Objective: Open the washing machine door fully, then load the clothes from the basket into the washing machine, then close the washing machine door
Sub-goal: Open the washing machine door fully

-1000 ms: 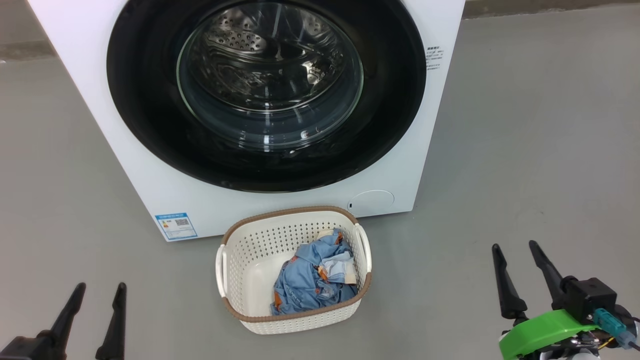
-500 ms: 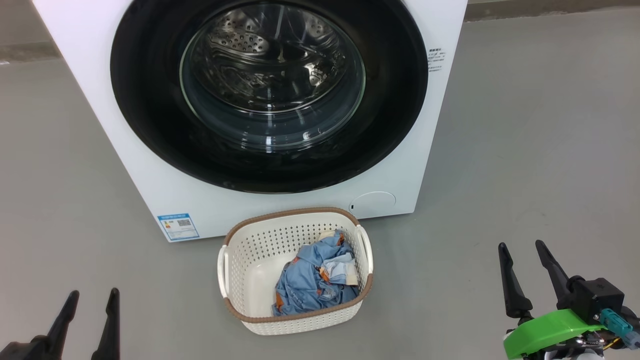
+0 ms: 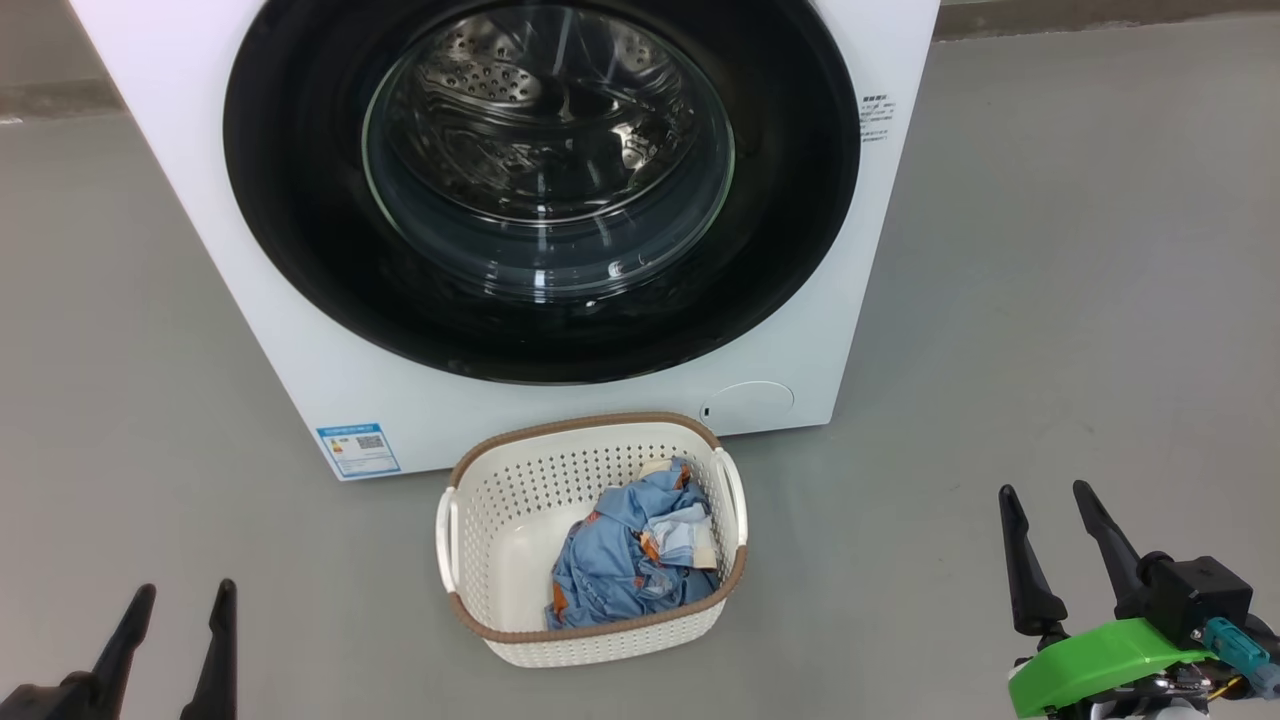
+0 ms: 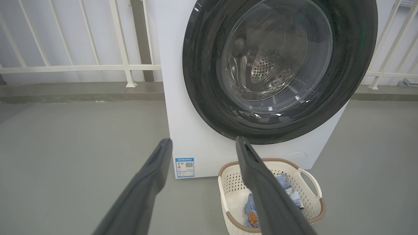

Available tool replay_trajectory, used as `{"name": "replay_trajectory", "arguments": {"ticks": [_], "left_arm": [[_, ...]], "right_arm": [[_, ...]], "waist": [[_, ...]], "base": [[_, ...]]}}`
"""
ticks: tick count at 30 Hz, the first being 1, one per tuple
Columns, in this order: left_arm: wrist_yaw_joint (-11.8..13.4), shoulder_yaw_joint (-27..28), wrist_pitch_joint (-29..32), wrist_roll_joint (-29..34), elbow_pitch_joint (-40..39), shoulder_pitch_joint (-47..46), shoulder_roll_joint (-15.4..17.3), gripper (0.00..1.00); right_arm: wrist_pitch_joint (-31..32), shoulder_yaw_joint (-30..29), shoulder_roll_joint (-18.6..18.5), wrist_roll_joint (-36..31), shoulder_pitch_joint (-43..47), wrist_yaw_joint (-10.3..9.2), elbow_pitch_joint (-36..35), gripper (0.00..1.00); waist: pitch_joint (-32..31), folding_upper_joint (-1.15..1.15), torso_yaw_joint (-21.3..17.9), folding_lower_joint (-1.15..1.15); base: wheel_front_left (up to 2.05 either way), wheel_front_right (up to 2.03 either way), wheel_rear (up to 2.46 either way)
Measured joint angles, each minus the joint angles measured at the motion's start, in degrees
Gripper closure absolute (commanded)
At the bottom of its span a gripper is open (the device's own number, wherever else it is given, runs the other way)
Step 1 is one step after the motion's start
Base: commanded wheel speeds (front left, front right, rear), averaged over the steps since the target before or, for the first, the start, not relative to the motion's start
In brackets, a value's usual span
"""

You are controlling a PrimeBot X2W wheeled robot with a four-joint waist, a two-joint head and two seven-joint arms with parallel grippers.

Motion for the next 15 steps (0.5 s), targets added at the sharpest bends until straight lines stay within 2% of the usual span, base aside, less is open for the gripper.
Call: {"name": "replay_trajectory", "arguments": {"ticks": [7, 15], "left_arm": [[0.0, 0.1, 0.0, -0.2, 0.0, 0.0, 0.8, 0.00], [0.0, 0.0, 0.0, -0.5, 0.0, 0.0, 1.1, 0.00]], "right_arm": [[0.0, 0.0, 0.0, 0.5, 0.0, 0.00, 0.0, 0.00], [0.0, 0.0, 0.0, 0.8, 0.0, 0.00, 0.2, 0.00]], "waist": [[0.3, 0.00, 0.0, 0.00], [0.5, 0.00, 0.0, 0.00]], "base": [[0.64, 0.64, -1.29], [1.14, 1.14, -2.28]]}}
